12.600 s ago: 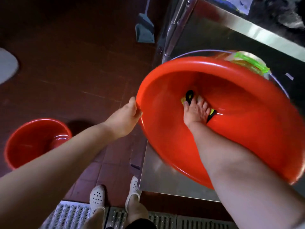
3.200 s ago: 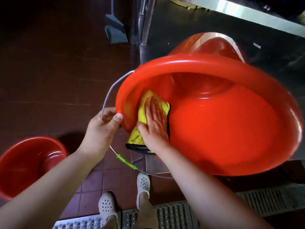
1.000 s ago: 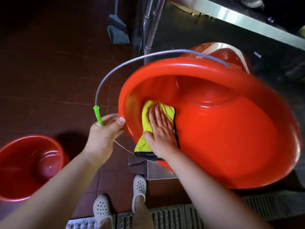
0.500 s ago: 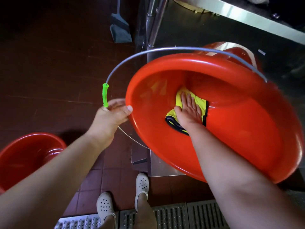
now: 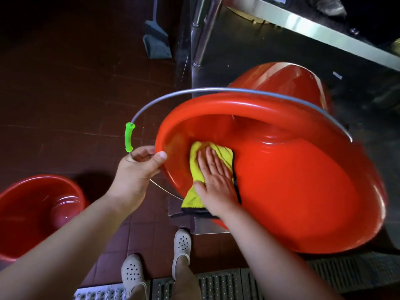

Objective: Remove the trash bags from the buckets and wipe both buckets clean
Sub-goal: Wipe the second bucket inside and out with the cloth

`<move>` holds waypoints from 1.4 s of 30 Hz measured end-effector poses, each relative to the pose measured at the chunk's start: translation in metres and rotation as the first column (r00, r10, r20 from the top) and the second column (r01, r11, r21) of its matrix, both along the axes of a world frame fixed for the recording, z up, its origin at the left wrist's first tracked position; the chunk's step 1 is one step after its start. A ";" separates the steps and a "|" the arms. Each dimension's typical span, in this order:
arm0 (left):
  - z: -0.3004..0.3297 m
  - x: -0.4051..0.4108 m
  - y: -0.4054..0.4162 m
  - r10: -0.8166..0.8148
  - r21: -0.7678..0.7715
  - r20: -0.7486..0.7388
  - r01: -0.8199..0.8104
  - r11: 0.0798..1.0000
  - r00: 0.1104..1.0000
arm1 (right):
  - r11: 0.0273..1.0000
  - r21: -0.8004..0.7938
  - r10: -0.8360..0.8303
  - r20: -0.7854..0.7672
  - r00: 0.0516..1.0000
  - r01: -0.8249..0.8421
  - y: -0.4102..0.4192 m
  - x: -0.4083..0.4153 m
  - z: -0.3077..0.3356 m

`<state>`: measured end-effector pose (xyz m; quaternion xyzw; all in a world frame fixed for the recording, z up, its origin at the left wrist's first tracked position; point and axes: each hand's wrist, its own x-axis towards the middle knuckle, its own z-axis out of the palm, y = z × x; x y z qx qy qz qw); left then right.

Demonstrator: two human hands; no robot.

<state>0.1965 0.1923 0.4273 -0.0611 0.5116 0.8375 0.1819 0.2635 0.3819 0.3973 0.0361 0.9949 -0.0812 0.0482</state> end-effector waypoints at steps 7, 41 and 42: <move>0.025 -0.027 -0.015 -0.363 -0.129 -0.142 0.347 0.929 0.921 | 0.938 0.160 -0.326 0.094 0.941 0.308 0.082 -0.055 -0.007; 0.007 -0.015 0.022 -0.014 -0.076 0.019 0.015 0.997 1.000 | 0.997 -0.032 0.069 -0.009 0.998 -0.069 -0.001 -0.017 -0.002; 0.011 -0.022 0.019 -0.024 -0.093 -0.010 0.022 0.995 1.000 | 0.998 0.001 0.059 0.020 0.998 -0.059 0.008 -0.025 -0.003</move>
